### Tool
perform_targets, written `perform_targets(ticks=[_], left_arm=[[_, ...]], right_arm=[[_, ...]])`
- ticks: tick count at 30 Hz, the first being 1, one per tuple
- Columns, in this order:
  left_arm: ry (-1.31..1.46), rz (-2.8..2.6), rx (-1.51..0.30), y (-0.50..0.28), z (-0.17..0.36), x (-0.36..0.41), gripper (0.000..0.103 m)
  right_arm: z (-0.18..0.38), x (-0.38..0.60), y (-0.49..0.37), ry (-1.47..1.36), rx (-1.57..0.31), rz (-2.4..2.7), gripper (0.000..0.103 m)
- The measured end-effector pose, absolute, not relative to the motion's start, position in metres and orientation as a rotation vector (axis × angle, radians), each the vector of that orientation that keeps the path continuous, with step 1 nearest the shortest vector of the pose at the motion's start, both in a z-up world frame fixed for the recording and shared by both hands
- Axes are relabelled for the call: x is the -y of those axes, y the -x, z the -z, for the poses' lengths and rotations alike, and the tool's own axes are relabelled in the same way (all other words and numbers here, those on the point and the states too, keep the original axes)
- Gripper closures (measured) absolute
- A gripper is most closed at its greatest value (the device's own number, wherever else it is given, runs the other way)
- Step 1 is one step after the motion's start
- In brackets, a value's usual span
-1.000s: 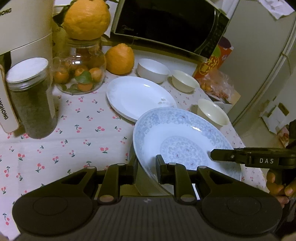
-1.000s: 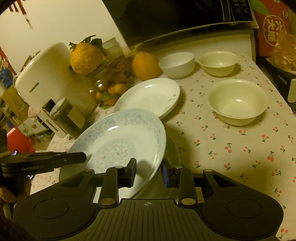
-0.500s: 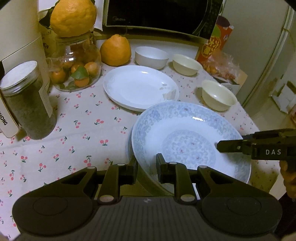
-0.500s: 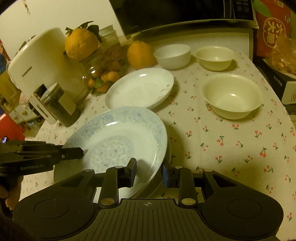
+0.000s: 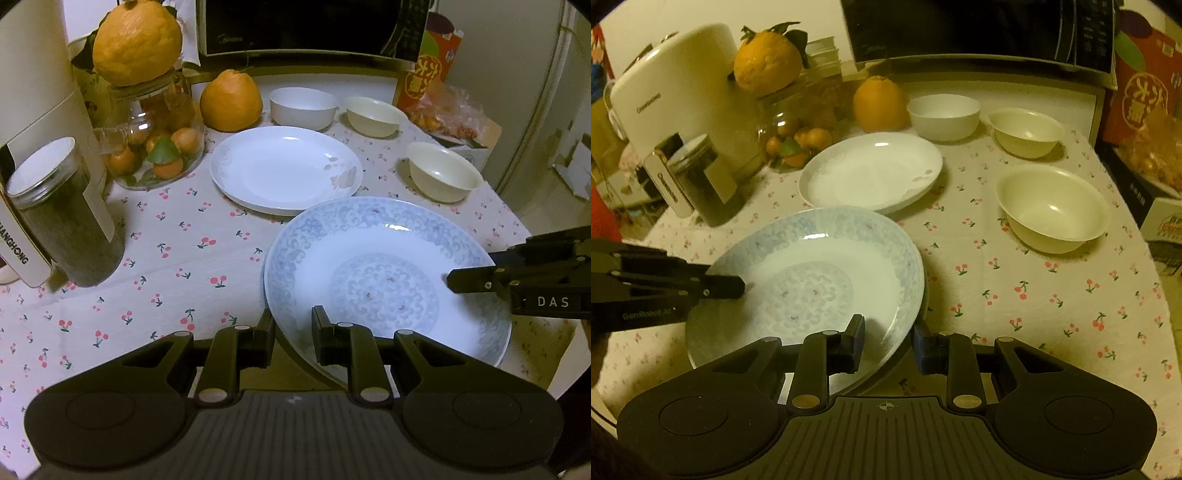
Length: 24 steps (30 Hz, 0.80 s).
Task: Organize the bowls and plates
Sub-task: 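Lift the blue plate with both grippers and carry it onto the other blue plate, then lower the blue plate onto the stack and open both grippers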
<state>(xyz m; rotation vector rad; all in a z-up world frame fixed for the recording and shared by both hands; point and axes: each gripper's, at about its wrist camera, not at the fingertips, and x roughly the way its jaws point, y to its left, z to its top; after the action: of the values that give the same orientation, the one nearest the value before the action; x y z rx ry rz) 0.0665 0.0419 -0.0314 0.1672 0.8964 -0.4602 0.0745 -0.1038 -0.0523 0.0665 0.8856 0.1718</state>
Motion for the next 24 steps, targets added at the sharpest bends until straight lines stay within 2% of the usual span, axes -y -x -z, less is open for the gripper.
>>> perform_targets(ticks=[8,24], left_arm=[[-0.199,0.432,-0.926,-0.065,0.038,-0.039,0.085],[-0.254,0.424,-0.918,-0.063,0.040,-0.033,0.082]], right_arm=[[0.053,0.096,-0.070,0.006,-0.880,-0.166,0.080],[0.059,0.092,-0.073,0.064,-0.910,-0.155,0.077]])
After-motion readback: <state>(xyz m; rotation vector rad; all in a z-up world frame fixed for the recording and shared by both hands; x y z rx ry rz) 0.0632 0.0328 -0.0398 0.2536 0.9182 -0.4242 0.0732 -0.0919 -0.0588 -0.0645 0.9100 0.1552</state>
